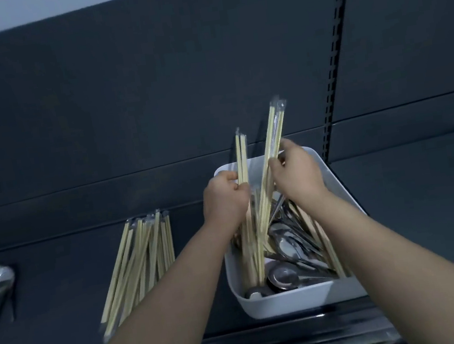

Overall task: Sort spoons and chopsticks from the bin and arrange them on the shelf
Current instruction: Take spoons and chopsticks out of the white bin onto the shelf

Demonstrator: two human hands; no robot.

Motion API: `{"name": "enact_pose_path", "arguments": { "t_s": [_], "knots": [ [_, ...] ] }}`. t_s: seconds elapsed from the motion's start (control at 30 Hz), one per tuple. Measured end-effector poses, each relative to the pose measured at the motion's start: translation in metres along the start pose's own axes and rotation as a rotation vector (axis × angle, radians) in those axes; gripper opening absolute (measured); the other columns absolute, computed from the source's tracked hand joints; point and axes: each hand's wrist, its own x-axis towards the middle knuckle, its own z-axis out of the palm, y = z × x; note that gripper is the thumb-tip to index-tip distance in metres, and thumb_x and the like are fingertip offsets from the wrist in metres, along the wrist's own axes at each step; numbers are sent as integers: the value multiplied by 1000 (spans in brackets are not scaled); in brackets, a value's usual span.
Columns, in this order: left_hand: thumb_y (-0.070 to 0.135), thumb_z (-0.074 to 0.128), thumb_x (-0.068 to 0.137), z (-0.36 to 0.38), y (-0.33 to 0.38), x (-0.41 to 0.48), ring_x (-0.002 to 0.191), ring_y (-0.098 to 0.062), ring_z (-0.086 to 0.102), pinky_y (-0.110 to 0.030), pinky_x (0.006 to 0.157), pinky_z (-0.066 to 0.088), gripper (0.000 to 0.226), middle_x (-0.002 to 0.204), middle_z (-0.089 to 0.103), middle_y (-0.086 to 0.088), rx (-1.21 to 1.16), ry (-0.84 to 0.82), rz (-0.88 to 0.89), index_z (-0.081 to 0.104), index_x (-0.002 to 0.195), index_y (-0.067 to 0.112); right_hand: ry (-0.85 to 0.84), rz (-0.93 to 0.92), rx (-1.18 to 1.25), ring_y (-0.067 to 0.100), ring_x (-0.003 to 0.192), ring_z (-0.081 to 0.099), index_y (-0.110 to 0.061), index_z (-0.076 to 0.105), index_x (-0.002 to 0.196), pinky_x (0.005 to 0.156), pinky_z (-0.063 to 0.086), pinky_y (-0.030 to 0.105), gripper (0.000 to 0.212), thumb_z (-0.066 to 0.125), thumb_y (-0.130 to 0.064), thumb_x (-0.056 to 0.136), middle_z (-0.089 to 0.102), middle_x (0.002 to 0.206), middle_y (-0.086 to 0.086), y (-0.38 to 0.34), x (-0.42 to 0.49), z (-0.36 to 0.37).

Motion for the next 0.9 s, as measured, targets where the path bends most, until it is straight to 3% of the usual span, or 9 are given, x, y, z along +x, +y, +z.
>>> {"name": "enact_pose_path", "arguments": {
  "t_s": [0.13,0.27,0.33,0.43,0.57,0.67,0.73,0.8,0.9],
  "knots": [
    [16,61,90,-38,-9,2,70,-17,59,-32,71,52,26,70,60,5,-19,85,43,62,115,9,-66,-29,-101,33,89,56,-9,56,96,66,37,32,13,44,-12,90,62,91,10,-40,3,8],
    [18,62,90,-89,-39,0,78,-19,61,-32,75,52,20,72,58,9,12,141,-46,63,110,12,-269,-24,-50,28,80,54,-8,60,89,61,34,27,14,46,-12,88,56,81,6,-86,-15,46],
    [18,62,89,-114,-62,-3,83,-22,63,-36,80,54,2,78,61,3,67,101,-138,62,87,17,-388,-23,-86,28,77,56,-11,54,75,54,34,26,13,48,-10,87,56,77,6,-104,-30,73],
    [13,62,86,-146,-103,-9,79,-27,66,-37,73,55,22,80,69,-7,153,28,-242,60,66,22,-524,7,-186,28,77,56,-9,54,78,60,38,26,10,50,-9,86,59,83,8,-116,-54,116],
    [14,61,84,-172,-145,-15,80,-27,67,-33,71,55,10,85,70,-10,259,-22,-317,68,77,11,-615,46,-240,27,77,54,-11,49,70,60,38,25,18,48,-7,87,56,83,7,-122,-75,158],
    [17,61,88,-176,-167,-16,83,-23,63,-37,78,55,20,89,64,-6,280,-42,-292,53,70,20,-592,44,-197,22,75,49,-12,49,74,49,31,24,16,48,-10,89,51,79,1,-125,-82,175],
    [21,59,92,-176,-175,-16,88,-22,60,-36,81,54,8,97,62,-5,290,-64,-262,58,91,13,-565,40,-174,20,77,49,-11,51,86,47,30,24,7,49,-15,91,50,83,1,-122,-86,183],
    [18,56,93,-175,-183,-14,90,-22,60,-34,79,53,19,105,63,-6,362,-85,-231,57,111,9,-572,33,-223,22,77,51,-14,48,83,47,30,24,7,49,-14,90,52,84,2,-115,-90,187],
    [5,49,91,-173,-184,-12,93,-21,60,-31,73,51,25,111,63,-6,446,-83,-167,59,112,11,-552,-54,-399,21,79,53,-16,59,87,57,37,24,10,49,-13,86,54,87,0,-111,-96,181]
  ]
}}
